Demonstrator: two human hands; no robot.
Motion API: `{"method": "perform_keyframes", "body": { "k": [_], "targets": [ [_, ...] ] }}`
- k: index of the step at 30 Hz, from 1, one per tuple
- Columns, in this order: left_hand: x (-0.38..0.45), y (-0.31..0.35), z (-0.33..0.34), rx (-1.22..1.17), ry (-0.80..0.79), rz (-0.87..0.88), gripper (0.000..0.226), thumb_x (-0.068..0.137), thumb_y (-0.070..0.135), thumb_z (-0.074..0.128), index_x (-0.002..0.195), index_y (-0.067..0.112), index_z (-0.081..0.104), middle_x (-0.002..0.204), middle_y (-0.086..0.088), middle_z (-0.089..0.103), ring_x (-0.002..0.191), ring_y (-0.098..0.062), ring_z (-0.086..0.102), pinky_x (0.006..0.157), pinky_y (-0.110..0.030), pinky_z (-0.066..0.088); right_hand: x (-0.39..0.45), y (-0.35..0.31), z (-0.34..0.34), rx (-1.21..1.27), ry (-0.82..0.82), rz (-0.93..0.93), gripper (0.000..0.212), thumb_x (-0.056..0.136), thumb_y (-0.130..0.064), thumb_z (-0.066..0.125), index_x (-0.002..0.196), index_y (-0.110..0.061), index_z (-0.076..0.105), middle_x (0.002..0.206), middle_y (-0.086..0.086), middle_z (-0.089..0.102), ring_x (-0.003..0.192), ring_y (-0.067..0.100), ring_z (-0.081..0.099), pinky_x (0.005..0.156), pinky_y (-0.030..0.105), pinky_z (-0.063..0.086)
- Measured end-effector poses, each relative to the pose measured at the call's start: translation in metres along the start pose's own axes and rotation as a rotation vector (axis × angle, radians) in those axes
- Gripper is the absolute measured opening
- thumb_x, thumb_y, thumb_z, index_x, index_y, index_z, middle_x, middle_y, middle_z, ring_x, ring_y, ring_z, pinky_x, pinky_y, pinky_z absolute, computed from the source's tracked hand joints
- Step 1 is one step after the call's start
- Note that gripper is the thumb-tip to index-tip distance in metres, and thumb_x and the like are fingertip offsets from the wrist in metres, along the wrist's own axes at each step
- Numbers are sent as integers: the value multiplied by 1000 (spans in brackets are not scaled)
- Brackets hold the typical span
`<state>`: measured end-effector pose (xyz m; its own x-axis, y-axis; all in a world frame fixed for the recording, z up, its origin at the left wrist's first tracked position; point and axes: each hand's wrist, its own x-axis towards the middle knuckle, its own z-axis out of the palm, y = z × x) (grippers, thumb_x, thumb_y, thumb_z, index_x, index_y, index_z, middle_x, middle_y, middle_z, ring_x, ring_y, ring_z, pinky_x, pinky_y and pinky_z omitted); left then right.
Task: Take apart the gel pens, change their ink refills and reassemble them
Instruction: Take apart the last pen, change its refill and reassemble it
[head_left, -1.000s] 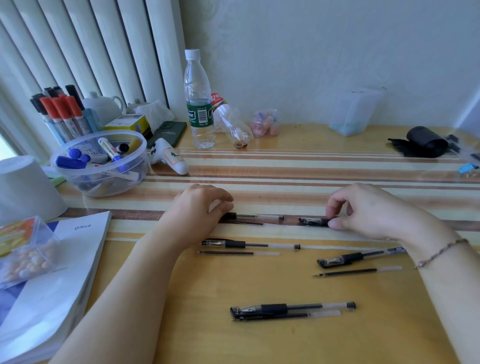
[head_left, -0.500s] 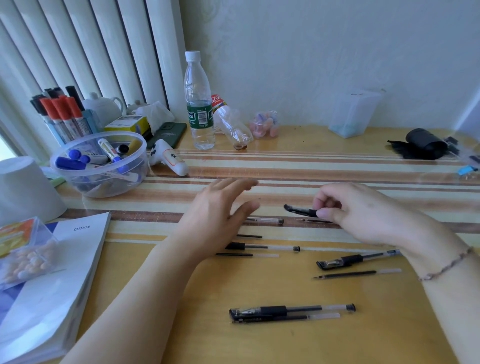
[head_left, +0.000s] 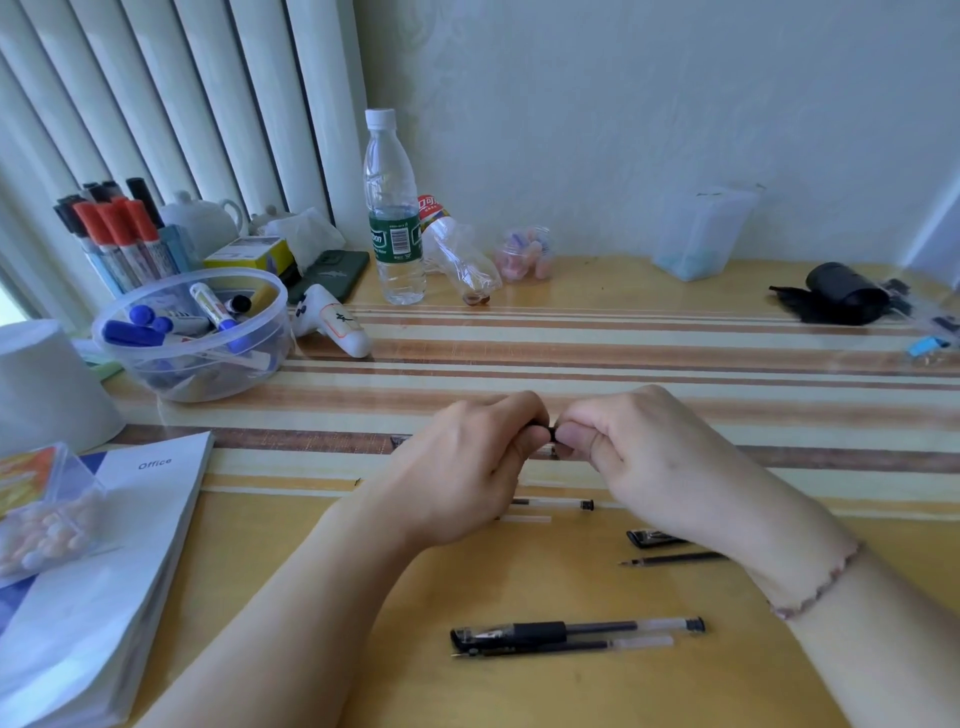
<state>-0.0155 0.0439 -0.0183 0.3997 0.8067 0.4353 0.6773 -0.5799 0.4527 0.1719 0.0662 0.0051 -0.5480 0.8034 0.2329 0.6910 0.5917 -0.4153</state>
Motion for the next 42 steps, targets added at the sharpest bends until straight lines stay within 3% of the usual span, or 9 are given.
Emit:
{"method": "perform_keyframes", "body": {
  "k": [4,7,13,21,27,33,36,39,42],
  "targets": [
    [2,0,-4,24,20,-24,25,96,22,40,76,11,49,59,3,46,55,-21,40,52,-36,34,0,-5,2,-26,56,-90,35,97,-22,51,63,-30,54,60,-16,57,64,12,61,58,35,50],
    [2,0,-5,24,16,-43,28,95,22,39,70,12,46,58,-2,47,54,-24,40,52,-37,34,-1,-7,4,-68,72,-134,34,94,-25,40,83,-10,69,79,-1,70,76,20,66,63,39,54],
    [3,-1,-8,-78,-5,-108,33,98,18,50,65,16,47,51,2,42,49,-15,34,48,-24,29,-1,0,6,-31,101,-185,19,93,-8,52,93,-10,71,80,5,68,78,22,66,63,43,55],
    [4,-4,-11,-213,-37,-157,25,98,23,54,77,15,64,60,-4,56,54,-12,43,50,-22,33,-1,4,7,-12,221,-295,41,81,11,55,108,-13,73,84,-1,72,81,9,70,60,37,60],
    [3,-7,-10,-285,-46,-167,18,97,27,55,93,20,71,60,8,55,53,-4,42,52,-14,35,0,7,4,-83,275,-324,38,79,7,57,106,-13,75,82,-5,72,77,12,65,60,36,58],
    [0,-11,-9,-248,89,-183,19,92,40,60,89,23,67,52,-4,47,47,-7,36,48,-20,31,-2,7,2,-162,277,-201,29,94,-38,45,100,-29,72,76,-14,65,67,14,60,47,32,48],
    [0,-12,-13,-246,191,-168,11,92,33,63,89,23,64,49,7,37,45,-8,32,47,-16,27,-2,9,0,-123,287,-147,28,95,-38,47,95,-28,73,73,-13,68,66,15,61,51,34,50],
    [0,-9,-13,-152,151,-85,9,94,24,62,91,16,65,68,13,58,62,-10,53,59,-18,41,-2,8,3,-62,232,-133,28,95,-35,47,90,-24,73,61,-14,60,58,14,57,50,36,49],
    [0,-9,-12,-77,114,-42,11,96,17,58,89,11,62,77,5,57,69,-14,52,63,-23,41,0,11,5,-26,185,-122,34,97,-33,44,74,-18,65,55,-11,53,54,14,52,49,38,45]
  ]
}}
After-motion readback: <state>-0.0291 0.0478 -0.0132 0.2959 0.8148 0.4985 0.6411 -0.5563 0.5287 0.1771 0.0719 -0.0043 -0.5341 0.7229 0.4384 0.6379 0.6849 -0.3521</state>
